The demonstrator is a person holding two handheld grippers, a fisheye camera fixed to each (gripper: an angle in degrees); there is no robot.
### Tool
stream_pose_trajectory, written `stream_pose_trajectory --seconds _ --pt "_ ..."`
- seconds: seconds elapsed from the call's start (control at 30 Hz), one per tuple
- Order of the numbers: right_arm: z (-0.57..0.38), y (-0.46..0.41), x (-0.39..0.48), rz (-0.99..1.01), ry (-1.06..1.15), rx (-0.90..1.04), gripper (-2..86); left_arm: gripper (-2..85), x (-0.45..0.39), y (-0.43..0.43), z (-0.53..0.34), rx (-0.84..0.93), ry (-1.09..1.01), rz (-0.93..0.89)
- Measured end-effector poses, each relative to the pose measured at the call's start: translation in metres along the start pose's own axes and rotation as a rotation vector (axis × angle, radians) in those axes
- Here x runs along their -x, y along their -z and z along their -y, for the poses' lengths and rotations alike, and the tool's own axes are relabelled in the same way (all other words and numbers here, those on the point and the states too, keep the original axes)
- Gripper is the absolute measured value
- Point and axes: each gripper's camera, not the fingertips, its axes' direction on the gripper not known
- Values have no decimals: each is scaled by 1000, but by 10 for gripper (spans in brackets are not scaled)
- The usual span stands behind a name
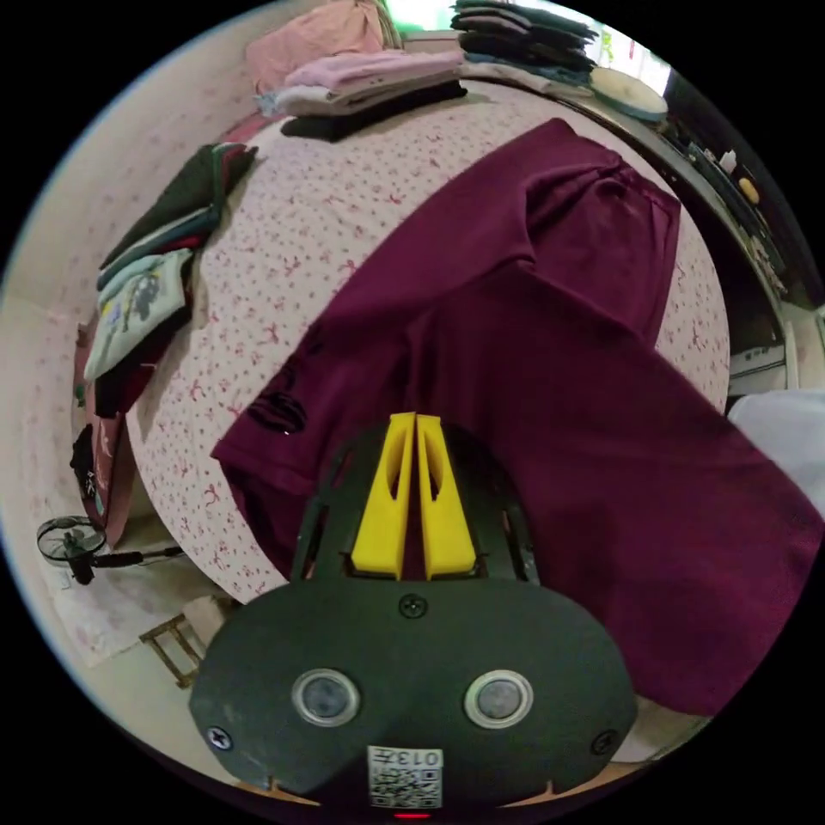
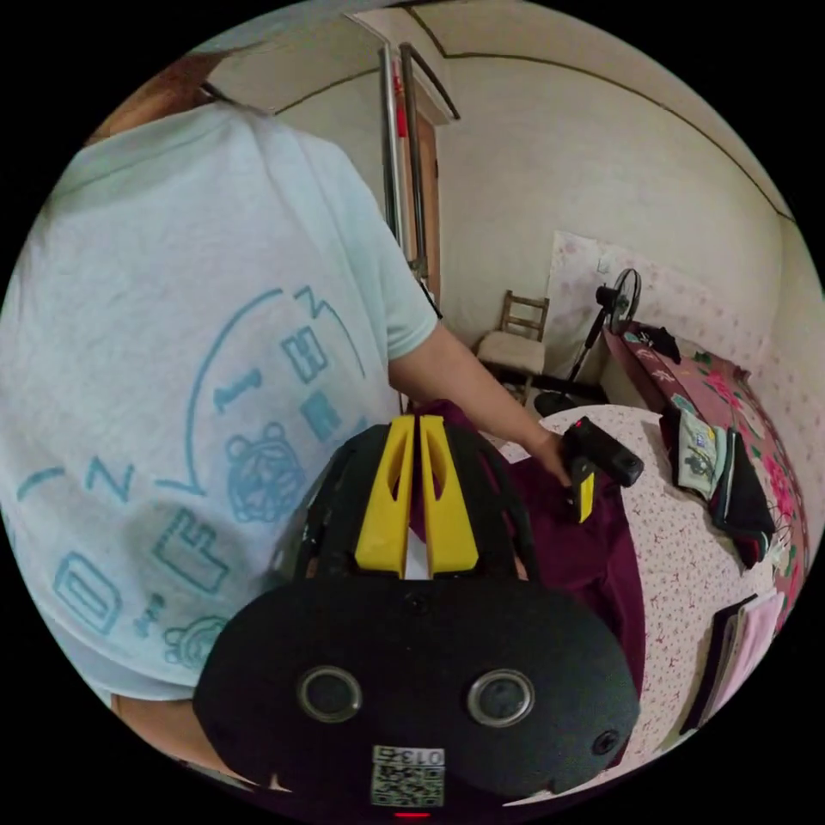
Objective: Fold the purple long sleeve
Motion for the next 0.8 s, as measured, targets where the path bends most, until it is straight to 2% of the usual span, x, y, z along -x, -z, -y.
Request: stream_pose_trajectory --seconds 0.13,0.2,0.3,0.4,0.43,0.5,0.6,0.67,0.7,0.8 --pt "-5 -22 -11 -3 -43 109 5 -3 10 35 35 -182 9 22" --pt "-7 -32 -15 19 -59 151 5 -3 8 39 61 -206 -36 -8" --pt "-8 -34 -17 68 -60 138 5 -3 -7 28 103 -201 -150 -65" --pt "-11 -28 -20 60 -78 132 5 -3 -30 -12 129 -35 -332 -42" --pt "-14 -25 -23 58 -96 126 5 -3 -32 -9 130 -86 -351 -8" --pt "-20 -20 -27 55 -127 116 5 -3 -27 -5 137 -79 -348 -11" --pt "-30 -13 -34 66 -170 80 5 -4 -22 13 143 -217 -337 -24" --pt "-35 -7 -39 75 -185 56 5 -4 -27 0 150 -176 -392 -30" --pt "-36 -6 -40 75 -188 54 5 -4 -33 -21 156 -60 -453 -66" --pt "-41 2 -45 60 -185 68 5 -4 -32 -28 149 -96 -494 -41"
